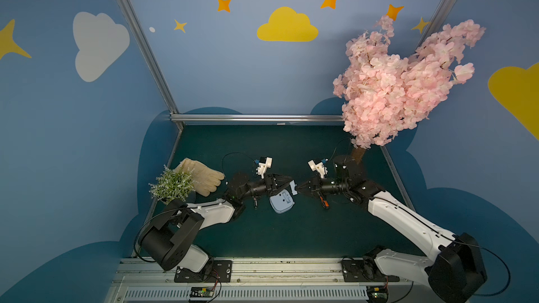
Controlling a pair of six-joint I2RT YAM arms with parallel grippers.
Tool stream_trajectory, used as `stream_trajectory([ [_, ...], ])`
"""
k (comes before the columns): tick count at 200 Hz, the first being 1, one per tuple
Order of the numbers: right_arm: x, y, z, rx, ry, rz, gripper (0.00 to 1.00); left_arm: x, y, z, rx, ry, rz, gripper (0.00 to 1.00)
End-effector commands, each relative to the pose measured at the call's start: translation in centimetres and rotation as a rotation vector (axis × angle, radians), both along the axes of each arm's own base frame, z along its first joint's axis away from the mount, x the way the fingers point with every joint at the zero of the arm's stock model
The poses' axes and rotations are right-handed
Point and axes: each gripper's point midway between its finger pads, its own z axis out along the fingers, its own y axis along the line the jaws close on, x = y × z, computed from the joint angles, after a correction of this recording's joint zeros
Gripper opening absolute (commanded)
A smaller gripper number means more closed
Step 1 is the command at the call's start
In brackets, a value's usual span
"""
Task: Remove the battery from the alarm
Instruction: Pick up the cover from the center of the board.
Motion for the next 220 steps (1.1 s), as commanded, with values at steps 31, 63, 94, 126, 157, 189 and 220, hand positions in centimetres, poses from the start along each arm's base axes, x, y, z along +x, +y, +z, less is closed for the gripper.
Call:
stream_trajectory([
  [31, 0.1, 0.4, 0.9, 0.055, -0.007, 0.019, 0.1, -0.2, -0.7, 1.0, -0.026, -0.038, -0.038, 0.18],
  [63, 0.1, 0.4, 0.7, 0.054, -0.001, 0.021, 0.11, -0.1, -0.7, 0.7, -0.021, -0.033, -0.038, 0.03],
  [94, 0.1, 0.0, 0.3, 0.026, -0.002, 0.016, 0.2, -0.1, -0.7, 0.6, -0.007, -0.033, -0.035, 0.03],
  [126, 0.3, -1.5, -0.5, -0.073, -0.024, -0.003, 0.24, -0.5, -0.5, -0.3, 0.06, -0.019, -0.044, 0.03],
  [157, 0.8, -2.3, -0.8, -0.125, -0.048, -0.005, 0.24, -1.1, -0.5, -0.7, 0.115, -0.012, -0.07, 0.03],
  [189, 0.8, -1.7, -0.7, -0.109, -0.073, 0.061, 0.22, -1.4, -0.3, -1.0, 0.136, 0.003, -0.077, 0.03],
  [220, 0.4, -0.6, -0.1, -0.053, -0.084, 0.138, 0.21, -1.2, -0.4, -1.8, 0.155, 0.032, -0.077, 0.03],
])
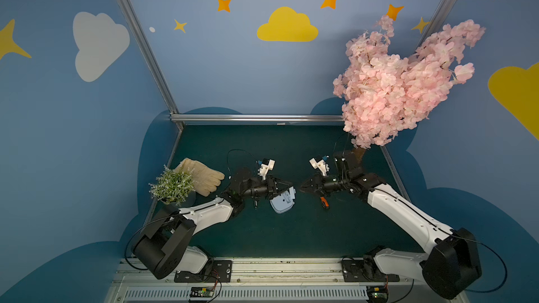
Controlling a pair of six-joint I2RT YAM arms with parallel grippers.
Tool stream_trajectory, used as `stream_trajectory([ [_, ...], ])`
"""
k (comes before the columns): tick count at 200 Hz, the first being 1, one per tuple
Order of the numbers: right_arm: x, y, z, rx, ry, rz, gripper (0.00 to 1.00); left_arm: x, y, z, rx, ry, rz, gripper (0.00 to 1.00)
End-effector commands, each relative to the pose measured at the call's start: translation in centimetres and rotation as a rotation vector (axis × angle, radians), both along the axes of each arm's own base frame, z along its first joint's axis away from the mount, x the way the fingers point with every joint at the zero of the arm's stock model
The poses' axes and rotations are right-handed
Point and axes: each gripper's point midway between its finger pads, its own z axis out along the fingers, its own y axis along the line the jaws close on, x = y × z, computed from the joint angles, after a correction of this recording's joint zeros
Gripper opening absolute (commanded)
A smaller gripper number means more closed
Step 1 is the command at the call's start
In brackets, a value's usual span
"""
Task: Remove the battery from the alarm
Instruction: Pick up the cover from the center of the board.
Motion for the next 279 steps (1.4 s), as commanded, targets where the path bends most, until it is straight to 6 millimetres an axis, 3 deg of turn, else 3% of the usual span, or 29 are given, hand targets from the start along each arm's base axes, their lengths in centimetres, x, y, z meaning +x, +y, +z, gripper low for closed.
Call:
stream_trajectory([
  [1, -0.5, 0.7, 0.9, 0.04, -0.025, 0.078, 0.21, -0.2, -0.2, -0.2, 0.021, -0.001, -0.02, 0.03],
  [119, -1.4, 2.6, -0.7, 0.029, 0.004, 0.151, 0.18, 0.1, -0.4, -0.6, 0.021, 0.018, -0.018, 0.03],
  [279, -0.8, 1.7, -0.4, 0.016, -0.018, 0.112, 0.16, 0.1, -0.5, -0.8, 0.017, 0.028, -0.025, 0.03],
])
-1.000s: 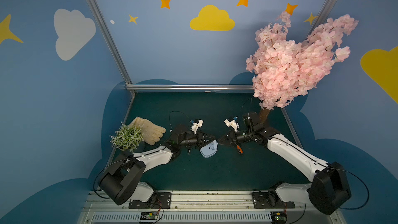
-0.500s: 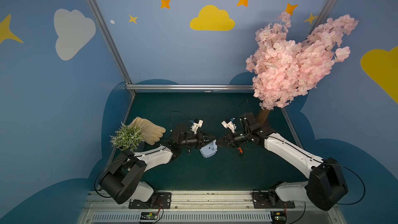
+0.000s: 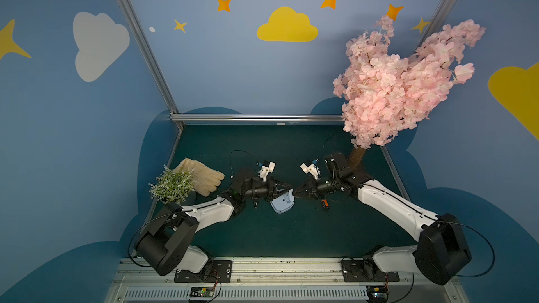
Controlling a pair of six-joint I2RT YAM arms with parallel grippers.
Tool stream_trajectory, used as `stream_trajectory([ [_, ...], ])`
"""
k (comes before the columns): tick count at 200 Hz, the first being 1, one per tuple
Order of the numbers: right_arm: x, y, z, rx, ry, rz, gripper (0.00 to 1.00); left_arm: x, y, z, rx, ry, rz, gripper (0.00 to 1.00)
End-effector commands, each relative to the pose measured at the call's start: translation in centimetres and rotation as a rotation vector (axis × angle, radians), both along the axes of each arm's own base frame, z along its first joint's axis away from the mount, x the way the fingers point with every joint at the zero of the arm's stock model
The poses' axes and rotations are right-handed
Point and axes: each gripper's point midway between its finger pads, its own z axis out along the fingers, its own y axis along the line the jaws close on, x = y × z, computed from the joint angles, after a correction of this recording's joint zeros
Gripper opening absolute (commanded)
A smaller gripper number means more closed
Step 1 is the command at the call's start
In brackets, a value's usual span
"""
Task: Remove the battery from the alarm
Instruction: Pick up the cover from the center of the board.
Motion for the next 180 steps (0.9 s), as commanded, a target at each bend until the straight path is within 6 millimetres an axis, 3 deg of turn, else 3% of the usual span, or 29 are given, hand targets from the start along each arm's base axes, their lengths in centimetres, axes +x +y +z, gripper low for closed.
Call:
stream_trajectory([
  [1, 0.54, -0.1, 1.52, 0.024, -0.06, -0.003, 0.17, 0.09, -0.41, 0.71, -0.015, -0.022, -0.017, 0.03],
  [76, 0.57, -0.11, 1.26, 0.028, -0.051, -0.002, 0.14, 0.11, -0.5, 0.78, -0.016, -0.021, -0.018, 0.03],
  [156, 0.5, -0.09, 1.1, 0.027, -0.047, -0.003, 0.02, 0.37, -0.63, 0.71, -0.015, -0.012, -0.011, 0.03],
  [170, 0.55, -0.16, 1.09, 0.024, -0.049, -0.007, 0.01, 0.43, -0.61, 0.69, -0.015, -0.01, -0.008, 0.08],
  [180, 0.6, -0.25, 1.07, 0.018, -0.051, -0.01, 0.0, 0.42, -0.61, 0.62, -0.014, -0.007, -0.007, 0.19],
])
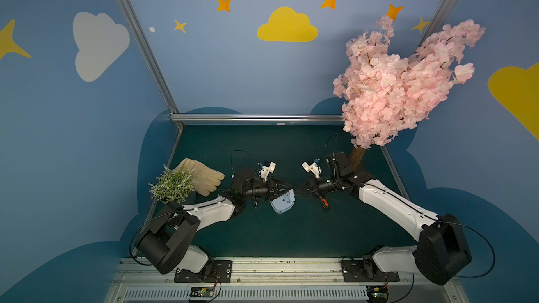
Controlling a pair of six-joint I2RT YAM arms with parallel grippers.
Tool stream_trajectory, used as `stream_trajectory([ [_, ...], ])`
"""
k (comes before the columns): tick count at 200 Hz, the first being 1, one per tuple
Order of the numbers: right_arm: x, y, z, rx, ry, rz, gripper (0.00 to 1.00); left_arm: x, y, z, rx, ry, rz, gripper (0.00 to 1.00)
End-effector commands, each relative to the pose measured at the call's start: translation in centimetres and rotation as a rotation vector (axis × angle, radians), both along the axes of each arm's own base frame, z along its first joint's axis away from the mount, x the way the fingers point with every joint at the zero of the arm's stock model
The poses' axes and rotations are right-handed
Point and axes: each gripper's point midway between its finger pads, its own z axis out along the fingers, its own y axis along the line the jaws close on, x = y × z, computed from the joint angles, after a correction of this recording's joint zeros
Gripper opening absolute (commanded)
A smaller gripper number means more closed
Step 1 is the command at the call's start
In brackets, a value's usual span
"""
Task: Remove the battery from the alarm
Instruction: Pick up the cover from the center of the board, then move the alarm to the center of the board.
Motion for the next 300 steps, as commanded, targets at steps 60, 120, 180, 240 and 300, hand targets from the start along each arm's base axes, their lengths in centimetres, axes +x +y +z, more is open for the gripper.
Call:
stream_trajectory([
  [60, 0.5, -1.3, -0.3, -0.078, -0.066, -0.021, 0.0, 0.8, 1.3, -0.3, 0.05, 0.005, 0.06, 0.93],
  [120, 1.7, -2.4, -2.7, -0.235, -0.1, 0.024, 0.0, -0.9, 7.1, -6.6, 0.45, 0.121, 0.186, 0.98],
  [180, 4.0, -3.0, -3.9, -0.391, -0.135, 0.06, 0.0, -2.0, 9.4, -10.5, 0.588, 0.188, 0.21, 0.66],
  [240, 5.4, -4.5, -5.1, -0.524, -0.149, 0.011, 0.0, -0.4, 7.5, -12.8, 0.613, 0.222, 0.127, 0.53],
  [300, 5.8, -4.5, -5.5, -0.539, -0.106, -0.029, 0.0, 1.8, 5.4, -14.0, 0.613, 0.223, 0.063, 0.4],
])
